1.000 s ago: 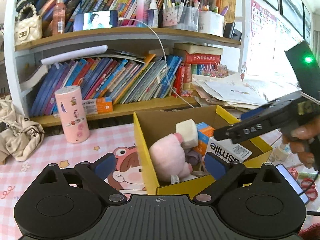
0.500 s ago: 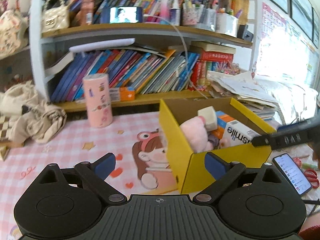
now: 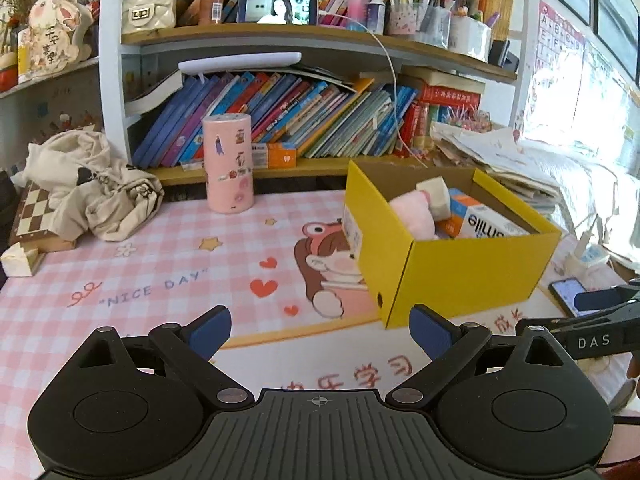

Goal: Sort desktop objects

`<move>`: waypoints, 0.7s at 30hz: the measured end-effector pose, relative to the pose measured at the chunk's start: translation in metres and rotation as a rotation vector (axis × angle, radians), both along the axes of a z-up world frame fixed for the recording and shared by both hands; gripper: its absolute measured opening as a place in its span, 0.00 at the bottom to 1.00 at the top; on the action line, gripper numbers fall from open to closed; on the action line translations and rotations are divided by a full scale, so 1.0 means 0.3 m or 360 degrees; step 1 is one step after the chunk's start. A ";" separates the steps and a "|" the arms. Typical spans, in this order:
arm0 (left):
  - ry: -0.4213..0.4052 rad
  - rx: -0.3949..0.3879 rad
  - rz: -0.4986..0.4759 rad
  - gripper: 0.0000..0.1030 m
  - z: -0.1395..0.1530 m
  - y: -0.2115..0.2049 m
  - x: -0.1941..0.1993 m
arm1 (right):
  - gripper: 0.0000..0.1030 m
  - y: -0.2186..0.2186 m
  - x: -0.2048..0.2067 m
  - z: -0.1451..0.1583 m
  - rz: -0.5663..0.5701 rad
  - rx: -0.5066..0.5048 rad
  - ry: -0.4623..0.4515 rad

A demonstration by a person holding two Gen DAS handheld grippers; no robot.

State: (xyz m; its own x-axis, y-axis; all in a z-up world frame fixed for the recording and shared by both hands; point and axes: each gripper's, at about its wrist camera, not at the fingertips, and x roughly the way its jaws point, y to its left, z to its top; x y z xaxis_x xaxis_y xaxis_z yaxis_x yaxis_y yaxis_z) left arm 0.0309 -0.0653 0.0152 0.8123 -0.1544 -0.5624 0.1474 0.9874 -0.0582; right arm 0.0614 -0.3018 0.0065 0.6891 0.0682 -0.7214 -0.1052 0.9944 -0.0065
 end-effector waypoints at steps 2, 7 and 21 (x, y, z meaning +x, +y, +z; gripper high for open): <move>0.0010 0.0005 -0.0001 0.96 -0.004 0.010 -0.017 | 0.94 0.011 -0.021 -0.004 -0.0011 0.0000 -0.0001; 0.0013 -0.0002 0.0002 0.99 -0.007 0.039 -0.051 | 0.95 0.043 -0.065 -0.008 -0.0008 -0.0015 0.0004; 0.0084 0.0011 -0.0038 0.99 -0.034 0.076 -0.088 | 0.98 0.099 -0.124 -0.024 -0.0038 -0.0049 0.0017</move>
State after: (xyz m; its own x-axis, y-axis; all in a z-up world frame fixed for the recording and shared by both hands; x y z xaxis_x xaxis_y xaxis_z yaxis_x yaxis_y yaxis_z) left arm 0.0045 -0.0424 0.0049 0.7777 -0.1695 -0.6053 0.1680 0.9840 -0.0596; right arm 0.0241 -0.2721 -0.0007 0.6826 0.0293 -0.7302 -0.0815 0.9960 -0.0363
